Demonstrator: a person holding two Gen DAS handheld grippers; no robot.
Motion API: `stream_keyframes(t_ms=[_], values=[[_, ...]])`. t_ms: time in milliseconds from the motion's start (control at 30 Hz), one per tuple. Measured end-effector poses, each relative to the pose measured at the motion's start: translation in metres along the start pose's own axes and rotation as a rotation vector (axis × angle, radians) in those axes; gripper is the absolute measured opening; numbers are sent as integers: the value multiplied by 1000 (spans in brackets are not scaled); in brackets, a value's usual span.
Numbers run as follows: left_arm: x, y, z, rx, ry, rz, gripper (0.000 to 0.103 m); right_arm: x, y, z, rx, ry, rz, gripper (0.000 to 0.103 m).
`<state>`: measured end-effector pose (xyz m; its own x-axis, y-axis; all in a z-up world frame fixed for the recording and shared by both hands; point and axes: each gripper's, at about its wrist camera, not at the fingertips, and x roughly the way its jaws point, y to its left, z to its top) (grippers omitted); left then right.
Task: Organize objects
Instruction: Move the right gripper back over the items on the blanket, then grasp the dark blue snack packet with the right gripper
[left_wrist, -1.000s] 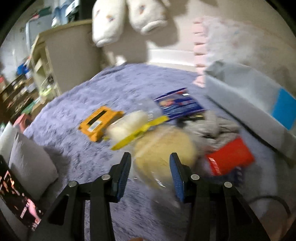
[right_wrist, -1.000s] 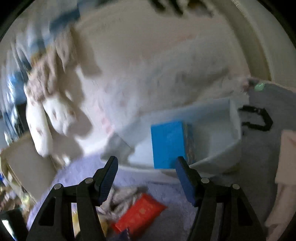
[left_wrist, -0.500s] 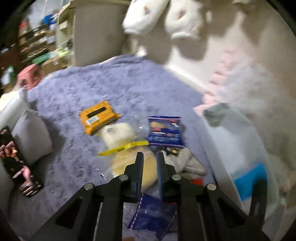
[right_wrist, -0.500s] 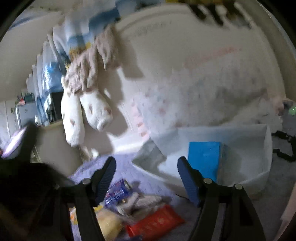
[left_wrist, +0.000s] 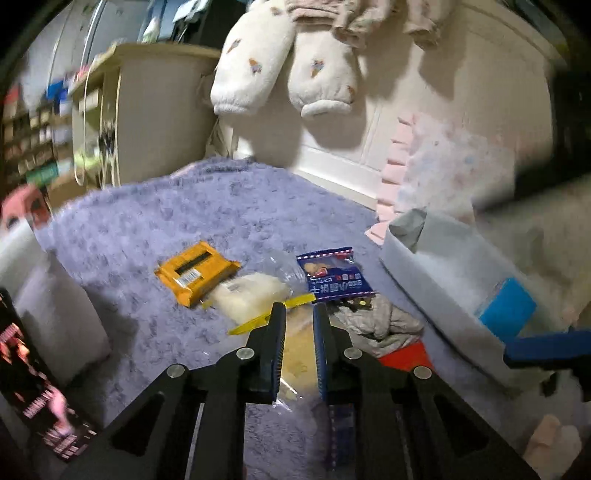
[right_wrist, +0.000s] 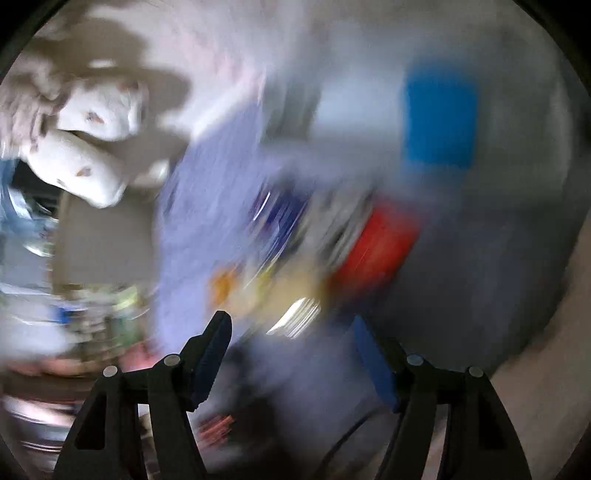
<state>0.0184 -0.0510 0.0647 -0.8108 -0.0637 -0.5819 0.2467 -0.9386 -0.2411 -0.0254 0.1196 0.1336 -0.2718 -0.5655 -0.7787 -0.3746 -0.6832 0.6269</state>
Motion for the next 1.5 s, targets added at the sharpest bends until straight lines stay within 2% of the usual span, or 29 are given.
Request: stream_keyframes(t_ms=[33, 67, 100, 133, 167, 200, 300, 367, 433, 500, 567, 600, 667, 733, 833, 900, 967, 1100, 1167, 1267, 1367, 1433, 1500], values=[[2, 4, 0, -27, 12, -40, 14, -2, 14, -7, -13, 7, -9, 68], [4, 6, -1, -38, 21, -77, 14, -6, 21, -12, -38, -37, -26, 68], [4, 7, -3, -40, 26, -98, 14, -14, 25, -24, -71, -156, -57, 68], [5, 7, -3, -41, 31, -119, 14, -16, 23, -30, -82, -227, -74, 68], [5, 6, -3, -38, 38, -125, 14, -12, 21, -31, -86, -252, -81, 68], [3, 6, -3, -35, 41, -122, 14, -3, 11, -31, -92, -231, -80, 68], [1, 5, -2, -42, 44, -95, 14, 32, -18, -13, -138, -45, -8, 69], [2, 1, -1, -40, 77, -81, 14, 38, -34, -6, -217, -37, -3, 68], [1, 0, 0, -53, 87, -76, 15, 35, -42, 2, -362, -116, -70, 68], [3, -1, -2, -86, 104, -99, 15, 32, -41, 9, -469, -151, -108, 68], [5, 1, -7, -134, 124, -133, 18, 32, -48, 14, -547, -109, -88, 69], [7, 4, -9, -145, 135, -143, 20, 34, -53, 16, -577, -45, -53, 69], [12, 8, -12, -183, 151, -108, 20, 39, -55, 18, -626, 43, -4, 69], [17, 8, -12, -186, 162, -49, 20, 33, -60, 18, -659, 22, -5, 69], [24, 3, -10, -141, 178, 14, 20, 29, -66, 27, -645, -89, -64, 69], [26, 1, -7, -110, 166, 33, 20, 37, -66, 32, -627, -104, -72, 69], [33, -1, -4, -74, 186, 29, 20, 48, -63, 34, -634, -97, -64, 69], [46, 4, -5, -100, 244, 3, 20, 68, -53, 29, -713, -82, -117, 67], [47, 6, -5, -109, 257, 24, 20, 72, -51, 25, -727, -64, -160, 66], [45, 6, -4, -112, 271, 46, 20, 79, -56, 26, -695, 23, -210, 61], [45, 3, -6, -104, 283, 57, 20, 88, -64, 29, -641, 127, -157, 56], [48, -2, -9, -91, 300, 53, 20, 101, -70, 29, -603, 229, -126, 54], [51, -5, -10, -84, 311, 39, 19, 110, -73, 29, -572, 295, -67, 53]])
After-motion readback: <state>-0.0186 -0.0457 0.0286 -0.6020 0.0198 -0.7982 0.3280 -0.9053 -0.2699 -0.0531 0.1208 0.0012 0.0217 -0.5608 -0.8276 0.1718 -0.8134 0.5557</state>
